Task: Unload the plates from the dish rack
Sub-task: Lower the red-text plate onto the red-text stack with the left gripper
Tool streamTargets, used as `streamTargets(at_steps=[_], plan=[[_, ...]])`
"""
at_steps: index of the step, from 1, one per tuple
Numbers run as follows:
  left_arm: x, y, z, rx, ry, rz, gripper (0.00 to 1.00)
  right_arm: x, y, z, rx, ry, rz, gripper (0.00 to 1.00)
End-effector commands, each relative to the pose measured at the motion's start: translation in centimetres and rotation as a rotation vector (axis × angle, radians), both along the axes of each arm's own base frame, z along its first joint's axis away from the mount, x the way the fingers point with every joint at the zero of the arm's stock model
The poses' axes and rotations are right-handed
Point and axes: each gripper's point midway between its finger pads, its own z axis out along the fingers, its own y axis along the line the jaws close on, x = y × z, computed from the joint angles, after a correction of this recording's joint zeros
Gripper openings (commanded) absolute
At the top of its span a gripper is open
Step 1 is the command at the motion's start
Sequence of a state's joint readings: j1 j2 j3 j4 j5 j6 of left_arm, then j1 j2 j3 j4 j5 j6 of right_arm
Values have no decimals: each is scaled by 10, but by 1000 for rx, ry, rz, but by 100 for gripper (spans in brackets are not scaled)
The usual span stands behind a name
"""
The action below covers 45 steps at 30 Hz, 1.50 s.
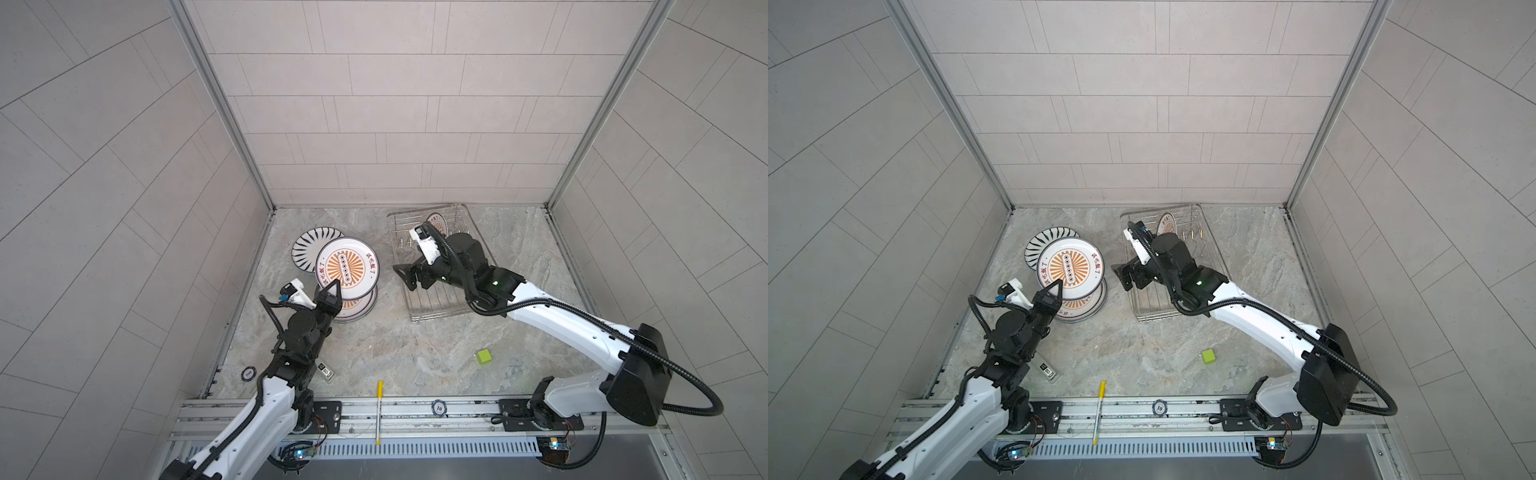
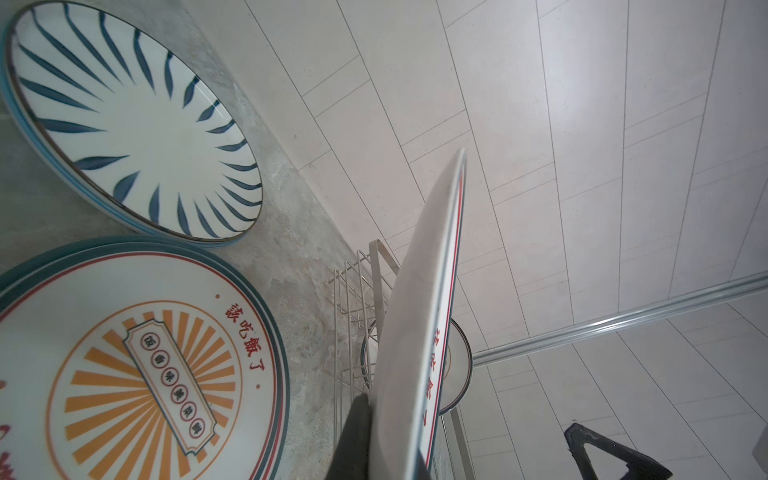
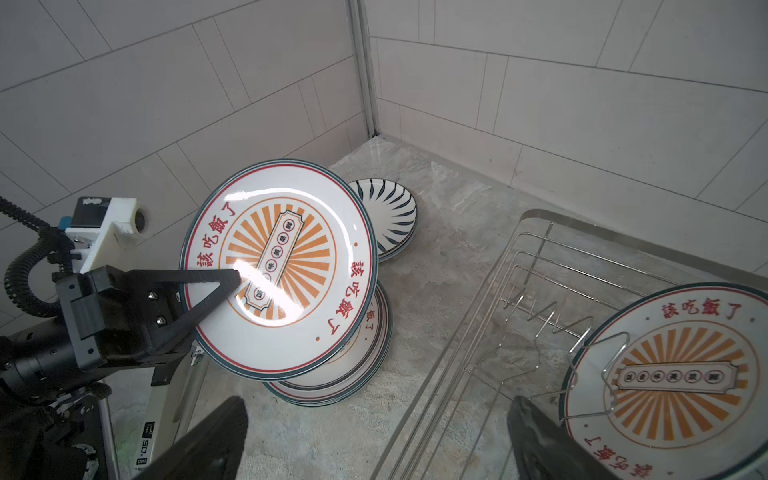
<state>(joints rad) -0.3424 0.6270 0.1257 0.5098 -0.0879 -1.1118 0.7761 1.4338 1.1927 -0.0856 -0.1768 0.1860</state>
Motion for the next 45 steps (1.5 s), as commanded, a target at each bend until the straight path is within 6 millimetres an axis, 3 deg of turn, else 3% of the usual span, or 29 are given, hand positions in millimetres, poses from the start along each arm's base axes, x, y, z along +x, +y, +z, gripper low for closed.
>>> streamTargets(at_steps=[1, 10, 20, 27, 33, 36, 45], plan=[[-1, 14, 3, -79, -5, 74, 0, 3, 9, -8, -95, -14, -4, 99], [-10, 36, -35, -114, 164, 209, 0, 15, 37, -32, -144, 66, 13, 98], [-5, 33, -57, -134, 267, 220, 0, 15, 76, -60, -169, 133, 102, 96], [-3, 32, -71, -164, 313, 234, 0, 17, 79, -67, -187, 145, 102, 95], [-1, 29, -72, -168, 331, 215, 0, 17, 77, -70, -200, 141, 94, 95], [-1, 30, -74, -164, 339, 224, 6, 17, 76, -70, -202, 142, 92, 94], [-1, 34, -77, -150, 346, 233, 4, 17, 75, -73, -208, 143, 88, 94]])
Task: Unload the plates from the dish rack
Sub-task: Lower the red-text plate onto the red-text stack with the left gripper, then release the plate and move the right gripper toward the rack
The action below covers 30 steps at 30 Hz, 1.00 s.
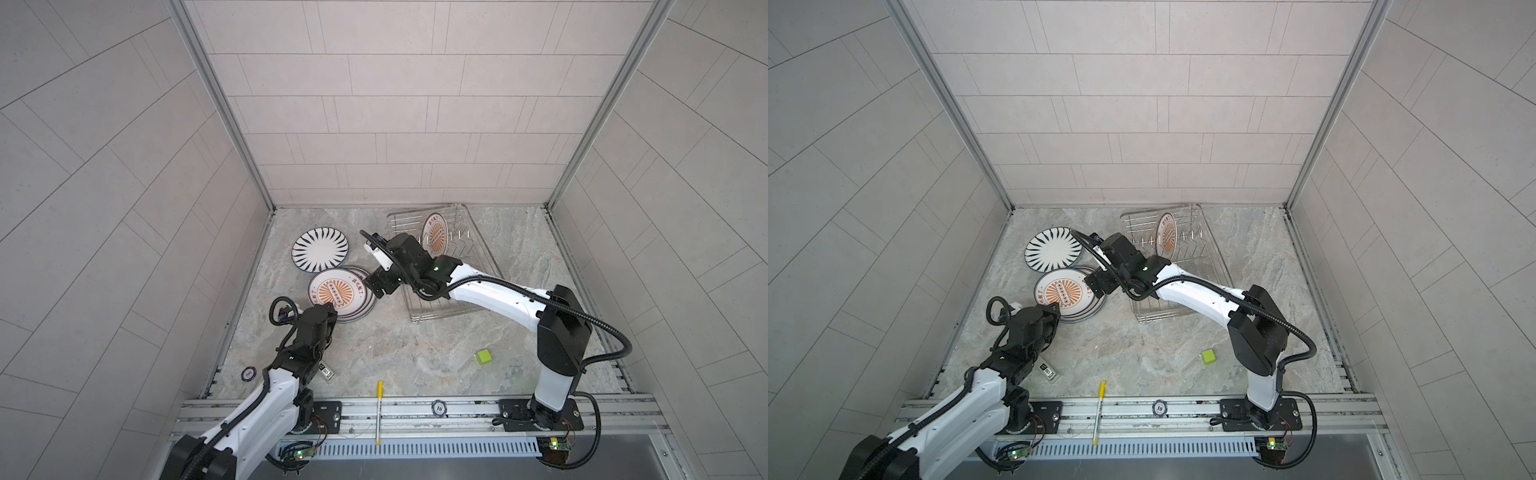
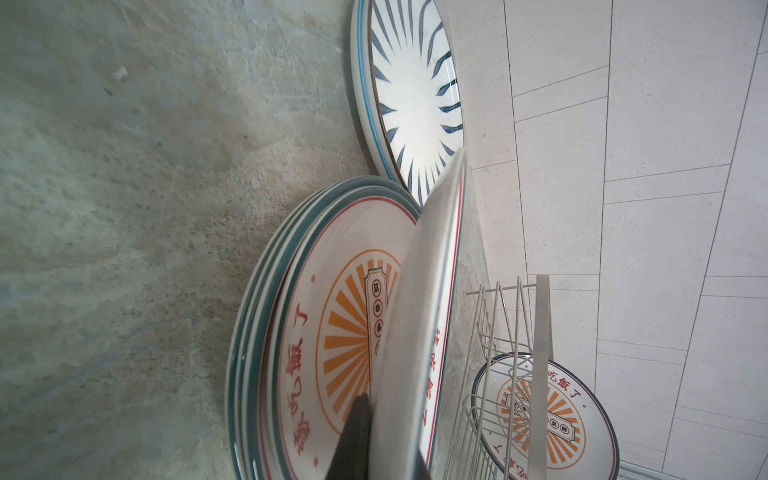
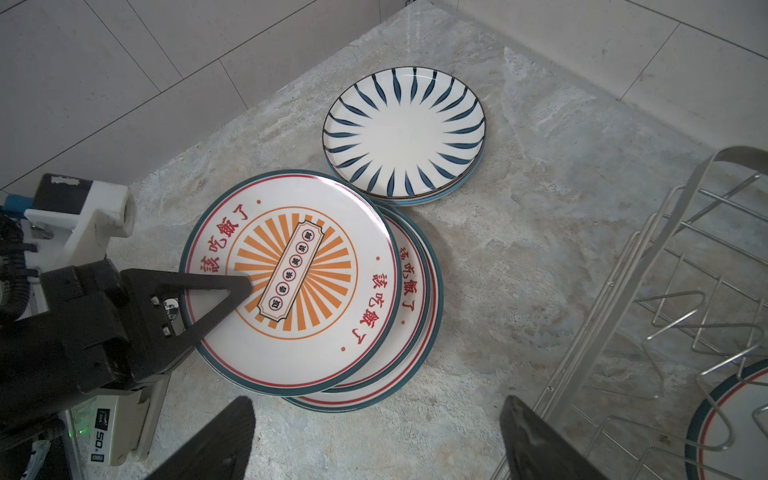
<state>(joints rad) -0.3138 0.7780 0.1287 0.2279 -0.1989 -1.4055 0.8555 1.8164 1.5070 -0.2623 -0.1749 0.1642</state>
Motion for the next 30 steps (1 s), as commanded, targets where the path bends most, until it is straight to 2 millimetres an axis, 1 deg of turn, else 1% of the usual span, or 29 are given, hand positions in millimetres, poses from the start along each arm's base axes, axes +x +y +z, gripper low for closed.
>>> streamTargets(at_steps=[1, 8, 14, 17, 21, 22, 24, 25, 30], plan=[[11, 1, 19, -16, -51, 23, 4, -1, -1, 1, -17, -10, 1, 94], [18, -4, 11, -13, -23, -1, 7, 0, 0, -3, -26, -3, 5, 93], [19, -2, 4, 5, -4, 7, 23, 0, -2, -4, -35, -5, -1, 93], [19, 2, 5, 33, -2, 19, 36, 0, -3, -4, -39, -8, -4, 93], [20, 6, 6, 85, 7, 20, 41, 1, -3, -5, -42, -8, -8, 93], [20, 6, 7, 101, 6, 17, 44, 1, -3, -6, -43, -9, -8, 93], [22, 9, 9, 145, 10, 14, 54, 2, -3, -6, -45, -8, -12, 93], [22, 11, 8, 167, 18, 17, 57, 2, -3, -6, -46, -9, -12, 92], [23, 15, 4, 209, 34, 25, 58, 2, -3, -7, -47, -3, -11, 92]])
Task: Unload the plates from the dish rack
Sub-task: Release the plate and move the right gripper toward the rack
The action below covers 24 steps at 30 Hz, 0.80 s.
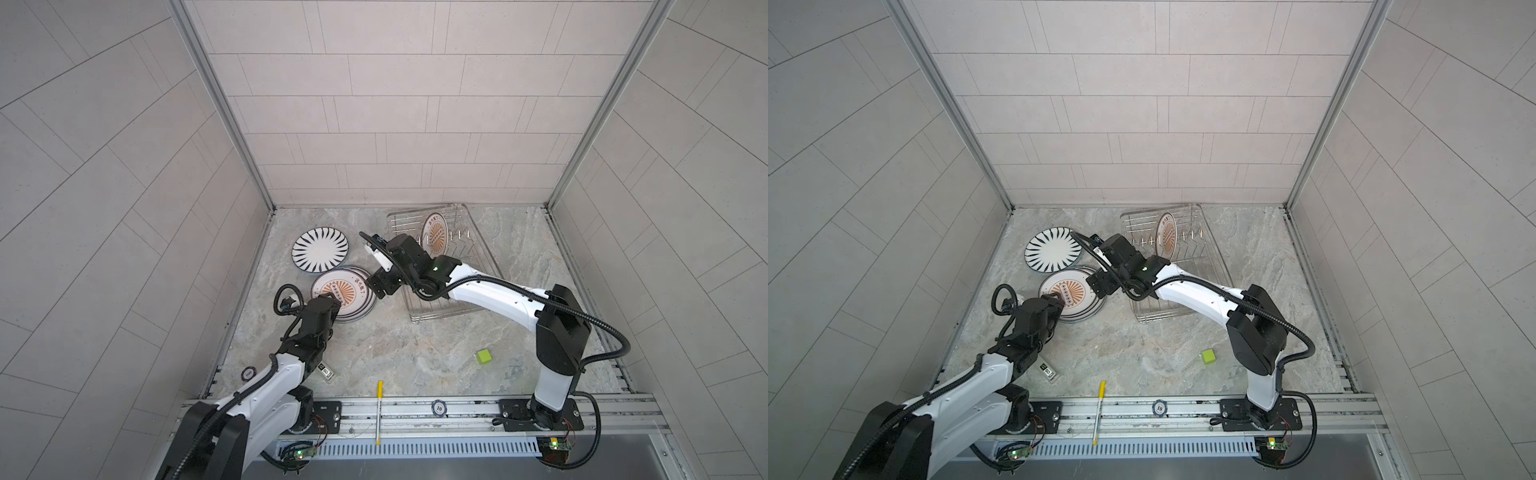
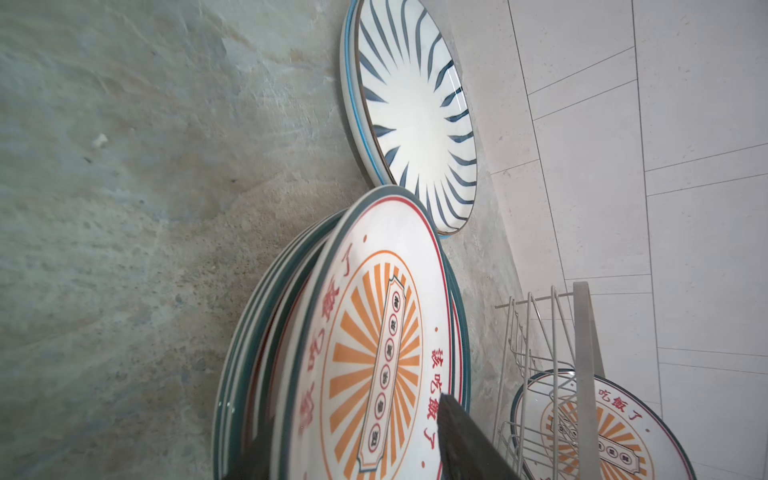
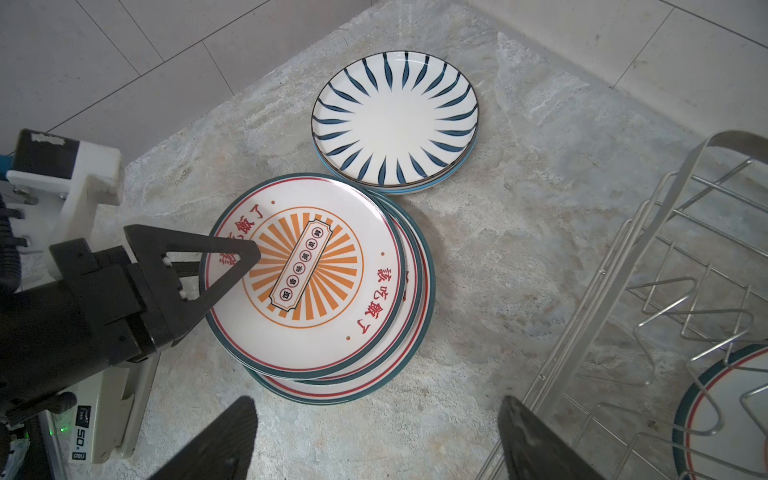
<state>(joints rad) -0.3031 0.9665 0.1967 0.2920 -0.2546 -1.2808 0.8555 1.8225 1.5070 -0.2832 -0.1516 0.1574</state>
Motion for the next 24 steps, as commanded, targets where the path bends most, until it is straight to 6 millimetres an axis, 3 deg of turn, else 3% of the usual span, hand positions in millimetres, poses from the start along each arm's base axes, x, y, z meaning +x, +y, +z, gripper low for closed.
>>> streamTargets(at_steps=[1, 24], plan=[[6, 8, 8, 65, -14, 25, 58, 0, 3, 1, -11, -4, 8, 92], [9, 18, 13, 179, -4, 30, 85, 1, -1, 2, -21, -12, -8, 92]])
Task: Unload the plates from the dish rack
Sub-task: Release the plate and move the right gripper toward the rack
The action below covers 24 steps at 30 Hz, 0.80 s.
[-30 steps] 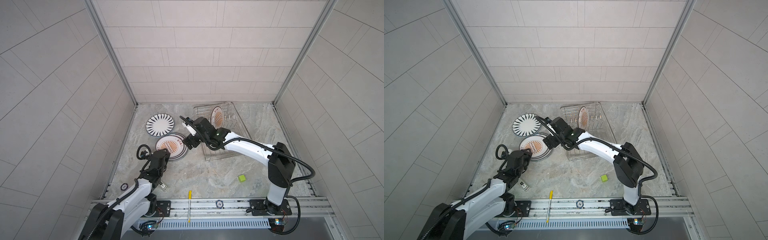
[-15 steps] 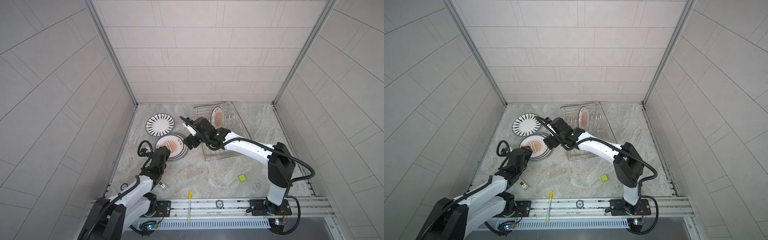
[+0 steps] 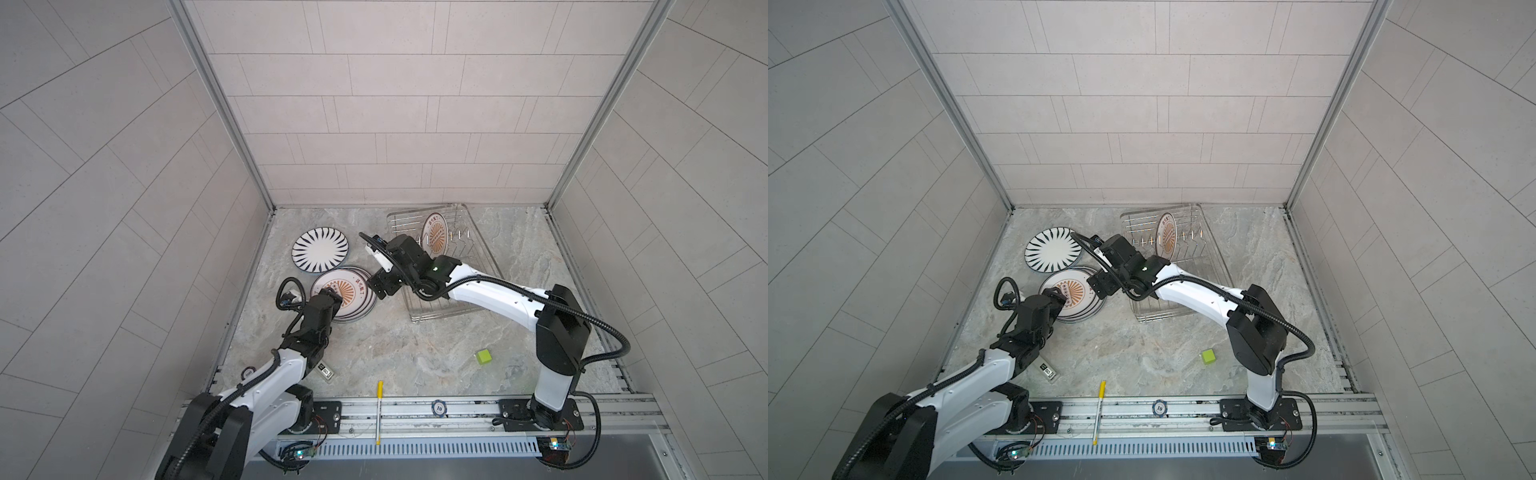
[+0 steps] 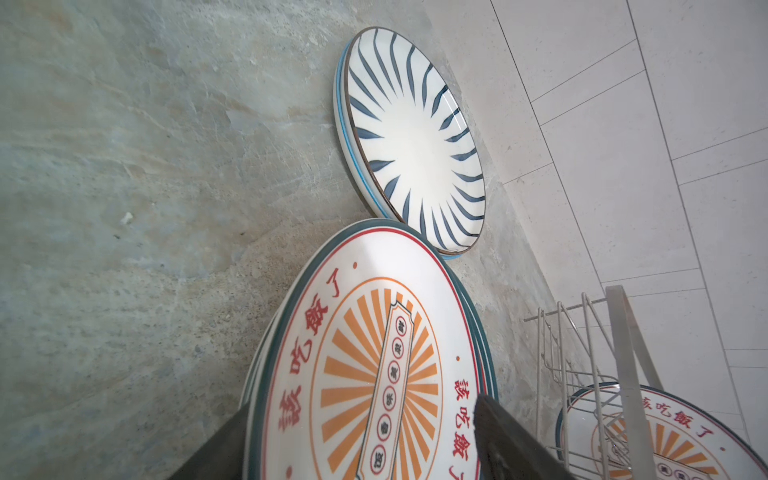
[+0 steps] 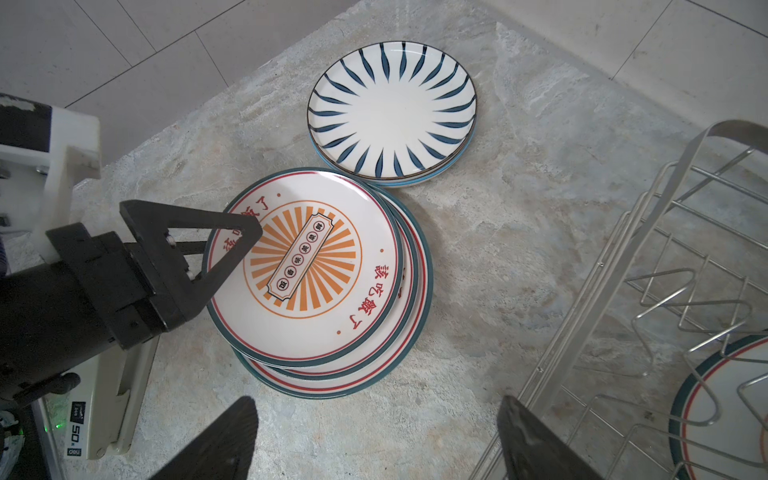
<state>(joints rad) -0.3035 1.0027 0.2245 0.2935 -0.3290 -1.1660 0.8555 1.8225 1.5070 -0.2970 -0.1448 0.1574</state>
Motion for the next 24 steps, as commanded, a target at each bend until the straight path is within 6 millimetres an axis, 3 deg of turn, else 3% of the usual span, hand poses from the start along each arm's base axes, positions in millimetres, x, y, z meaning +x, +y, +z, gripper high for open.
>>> streamTargets(at_steps=[1, 10, 17, 24], plan=[[4, 7, 8, 43, -13, 22, 86, 2, 2, 4, -9, -16, -3, 92], [8, 5, 8, 62, -10, 10, 88, 2, 0, 7, -10, -22, -4, 92], [10, 7, 6, 92, -5, 7, 99, 0, -5, 14, -2, -39, -12, 92], [15, 8, 19, 147, -35, -4, 100, -1, -13, 27, 6, -73, -33, 92]])
